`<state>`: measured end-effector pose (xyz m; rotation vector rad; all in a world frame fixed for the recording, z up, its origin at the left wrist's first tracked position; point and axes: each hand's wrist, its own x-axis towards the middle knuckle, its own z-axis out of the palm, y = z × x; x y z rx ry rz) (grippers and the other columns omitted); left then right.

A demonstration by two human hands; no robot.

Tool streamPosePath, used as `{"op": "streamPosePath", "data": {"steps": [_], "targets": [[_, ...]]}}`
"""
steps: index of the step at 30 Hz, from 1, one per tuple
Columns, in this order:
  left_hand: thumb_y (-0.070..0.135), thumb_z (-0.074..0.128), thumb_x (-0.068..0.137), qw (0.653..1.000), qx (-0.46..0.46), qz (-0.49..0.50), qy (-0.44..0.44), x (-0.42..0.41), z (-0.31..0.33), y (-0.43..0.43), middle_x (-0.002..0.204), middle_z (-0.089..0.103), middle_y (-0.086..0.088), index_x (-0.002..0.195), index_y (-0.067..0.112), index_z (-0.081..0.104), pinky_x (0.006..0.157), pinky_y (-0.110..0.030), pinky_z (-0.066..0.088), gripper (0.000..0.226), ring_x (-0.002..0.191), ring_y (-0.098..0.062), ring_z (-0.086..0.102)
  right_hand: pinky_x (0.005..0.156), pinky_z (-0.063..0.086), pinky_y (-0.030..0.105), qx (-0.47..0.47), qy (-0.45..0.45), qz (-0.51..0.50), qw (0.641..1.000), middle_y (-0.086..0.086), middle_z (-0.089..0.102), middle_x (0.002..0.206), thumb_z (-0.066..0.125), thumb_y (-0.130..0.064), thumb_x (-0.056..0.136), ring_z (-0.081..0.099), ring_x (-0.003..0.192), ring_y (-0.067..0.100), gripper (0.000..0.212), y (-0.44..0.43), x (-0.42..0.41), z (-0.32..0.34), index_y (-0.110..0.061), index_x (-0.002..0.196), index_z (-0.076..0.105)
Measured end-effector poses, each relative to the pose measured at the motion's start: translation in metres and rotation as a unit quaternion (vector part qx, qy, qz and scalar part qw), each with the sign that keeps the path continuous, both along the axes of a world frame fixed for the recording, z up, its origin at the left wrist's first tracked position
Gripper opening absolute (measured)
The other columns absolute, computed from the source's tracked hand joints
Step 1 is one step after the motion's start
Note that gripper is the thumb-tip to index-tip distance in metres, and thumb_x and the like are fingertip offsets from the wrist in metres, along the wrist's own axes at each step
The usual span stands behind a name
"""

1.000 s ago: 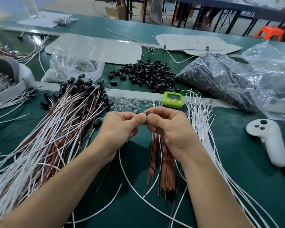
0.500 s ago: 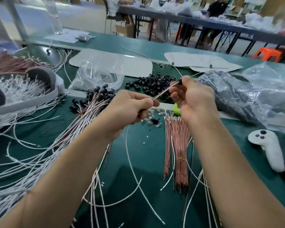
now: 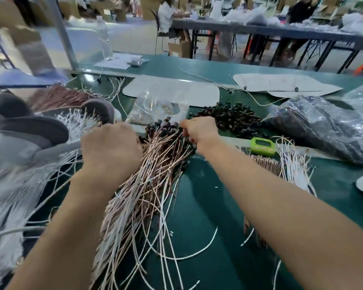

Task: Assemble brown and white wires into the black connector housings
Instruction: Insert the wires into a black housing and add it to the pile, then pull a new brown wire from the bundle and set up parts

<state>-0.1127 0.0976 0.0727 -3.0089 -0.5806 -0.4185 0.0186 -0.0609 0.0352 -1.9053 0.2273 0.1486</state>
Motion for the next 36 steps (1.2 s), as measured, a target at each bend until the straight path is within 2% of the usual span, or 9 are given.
{"op": "streamPosePath", "data": {"steps": [3,9,12,14,16,20,25,30,36], "targets": [[0.041,0.06,0.092,0.998,-0.049,0.01,0.033,0.0,-0.024,0.01,0.083,0.069,-0.002,0.094,0.026,0.077,0.064,-0.033,0.044,0.023,0.071,-0.026,0.054,0.082,0.062,0.042,-0.051,-0.044,-0.012,0.998,0.011,0.078,0.081,0.085,-0.029,0.083,0.069,0.076,0.025,0.026,0.009,0.0,-0.007,-0.004,0.083,0.08],[0.051,0.059,0.092,0.995,-0.092,0.019,-0.012,0.001,-0.044,0.001,0.078,0.068,0.0,0.096,0.036,0.078,0.062,-0.032,0.037,0.024,0.071,-0.026,0.054,0.056,0.057,0.027,0.051,-0.055,0.035,0.997,0.016,0.075,0.077,0.07,0.002,0.09,0.068,0.057,0.021,0.008,-0.002,-0.008,0.004,-0.003,0.096,0.072],[0.052,0.065,0.091,0.99,-0.116,-0.014,-0.078,0.004,-0.04,-0.014,0.097,0.077,-0.005,0.112,0.037,0.076,0.069,-0.034,0.039,0.028,0.09,-0.032,0.068,0.07,0.062,0.033,-0.102,-0.091,0.08,0.987,0.005,0.076,0.076,0.071,-0.004,0.086,0.07,0.063,0.017,0.011,-0.034,-0.017,0.007,-0.013,0.087,0.078],[0.05,0.067,0.09,0.987,-0.114,-0.048,-0.105,0.009,-0.036,-0.03,0.104,0.077,-0.007,0.116,0.038,0.075,0.073,-0.035,0.044,0.03,0.099,-0.032,0.069,0.074,0.059,0.035,-0.296,-0.1,0.111,0.943,0.001,0.074,0.079,0.07,-0.023,0.087,0.069,0.073,0.019,0.01,-0.06,-0.027,0.01,-0.016,0.084,0.077],[0.045,0.067,0.089,0.982,-0.122,-0.088,-0.111,0.016,-0.034,-0.052,0.106,0.077,-0.006,0.114,0.038,0.075,0.08,-0.036,0.05,0.027,0.101,-0.03,0.069,0.073,0.05,0.034,-0.479,-0.071,0.102,0.869,0.001,0.063,0.086,0.068,-0.043,0.088,0.063,0.083,0.027,0.03,-0.088,-0.041,0.013,-0.013,0.088,0.064],[0.032,0.065,0.09,0.98,-0.119,-0.158,-0.031,0.035,-0.037,-0.098,0.109,0.074,-0.003,0.107,0.03,0.078,0.09,-0.035,0.051,0.021,0.106,-0.025,0.065,0.074,0.042,0.035,-0.642,0.025,0.151,0.751,0.004,0.059,0.1,0.057,-0.065,0.094,0.063,0.099,0.03,0.043,-0.128,-0.073,0.006,-0.022,0.098,0.057],[0.023,0.064,0.089,0.969,-0.093,-0.226,0.037,0.053,-0.052,-0.15,0.11,0.075,-0.001,0.108,0.025,0.077,0.095,-0.034,0.051,0.023,0.107,-0.023,0.067,0.07,0.042,0.032,-0.598,-0.015,0.13,0.791,0.006,0.073,0.108,0.064,-0.022,0.09,0.07,0.098,0.031,0.013,-0.135,-0.094,-0.012,-0.022,0.089,0.051],[0.012,0.062,0.087,0.941,-0.16,-0.291,0.065,0.065,-0.066,-0.17,0.126,0.071,-0.004,0.129,0.029,0.069,0.101,-0.034,0.047,0.046,0.122,-0.027,0.061,0.071,0.039,0.032,-0.602,-0.072,0.115,0.787,0.005,0.072,0.108,0.067,-0.034,0.091,0.07,0.105,0.031,0.022,-0.136,-0.103,-0.021,-0.019,0.108,0.065],[0.011,0.064,0.084,0.939,-0.172,-0.291,0.068,0.081,-0.07,-0.18,0.104,0.077,-0.006,0.099,0.024,0.081,0.085,-0.033,0.051,0.026,0.102,-0.031,0.068,0.07,0.039,0.033,-0.582,-0.071,0.147,0.796,0.005,0.069,0.111,0.066,-0.017,0.085,0.069,0.105,0.03,0.021,-0.13,-0.104,-0.021,-0.025,0.094,0.049]]}}
